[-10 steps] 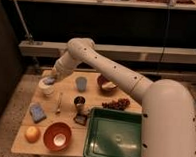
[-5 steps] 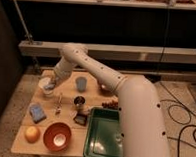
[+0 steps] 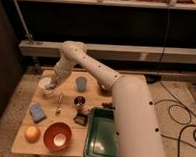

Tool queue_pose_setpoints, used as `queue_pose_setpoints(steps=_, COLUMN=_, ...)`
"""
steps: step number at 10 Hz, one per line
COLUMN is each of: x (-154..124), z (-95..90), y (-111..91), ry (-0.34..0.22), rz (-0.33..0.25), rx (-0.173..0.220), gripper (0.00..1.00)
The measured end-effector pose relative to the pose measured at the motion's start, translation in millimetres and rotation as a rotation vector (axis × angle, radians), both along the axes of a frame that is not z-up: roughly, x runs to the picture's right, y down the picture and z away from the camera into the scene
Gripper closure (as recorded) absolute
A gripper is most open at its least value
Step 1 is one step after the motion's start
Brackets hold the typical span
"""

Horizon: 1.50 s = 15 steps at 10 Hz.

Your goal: Place towel in paper cup

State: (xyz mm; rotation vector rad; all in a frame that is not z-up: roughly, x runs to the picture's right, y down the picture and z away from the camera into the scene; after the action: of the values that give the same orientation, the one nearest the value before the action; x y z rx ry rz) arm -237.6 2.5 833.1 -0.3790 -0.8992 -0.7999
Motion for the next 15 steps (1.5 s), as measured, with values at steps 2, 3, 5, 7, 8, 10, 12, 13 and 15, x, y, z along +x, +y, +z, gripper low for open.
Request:
queue_pose_setpoints(steps=2, x=-2.4, z=-3.4, y=-20.7, ry=-0.039, rz=0.087, rx=0.084, gripper=0.62)
queue_pose_setpoints(steps=3, x=-13.6, z=-5.8, y=-32.6, ry=-0.052, rz=0.091, rx=0.110, gripper=0.72)
queue_pose_setpoints(steps=5, x=-34.6, z=-1.9, y=-48.7, ry=-0.070, rz=0.092, rx=0.134, gripper=0.91)
queue_pose_setpoints(steps=7, x=-43.6, z=5.7, y=-54.0, ry=-0.126, rz=0.133, rx=0.129, gripper=1.00)
queue_pose_setpoints(steps=8, x=-43.6, z=6.1, y=-55.3, ry=-0.134, rz=0.140, rx=0.129, gripper=0.99)
queue_pose_setpoints(steps=10, x=-44.3, z=6.1, y=-54.8, ry=-0.136, rz=0.139, rx=0.129, gripper=0.82)
queue_pose_setpoints(steps=12, x=-44.9, z=5.8, y=-54.7, ry=-0.136, rz=0.139, rx=0.129, gripper=0.62)
queue_pose_setpoints(steps=13, x=-44.8, z=5.8, y=-54.7, ry=-0.136, rz=0.139, rx=0.129, gripper=0.52)
queue_pose_setpoints(steps=15, x=-45.1, z=5.9, y=-54.4, ry=-0.136, rz=0.138, rx=0.128, gripper=0.34)
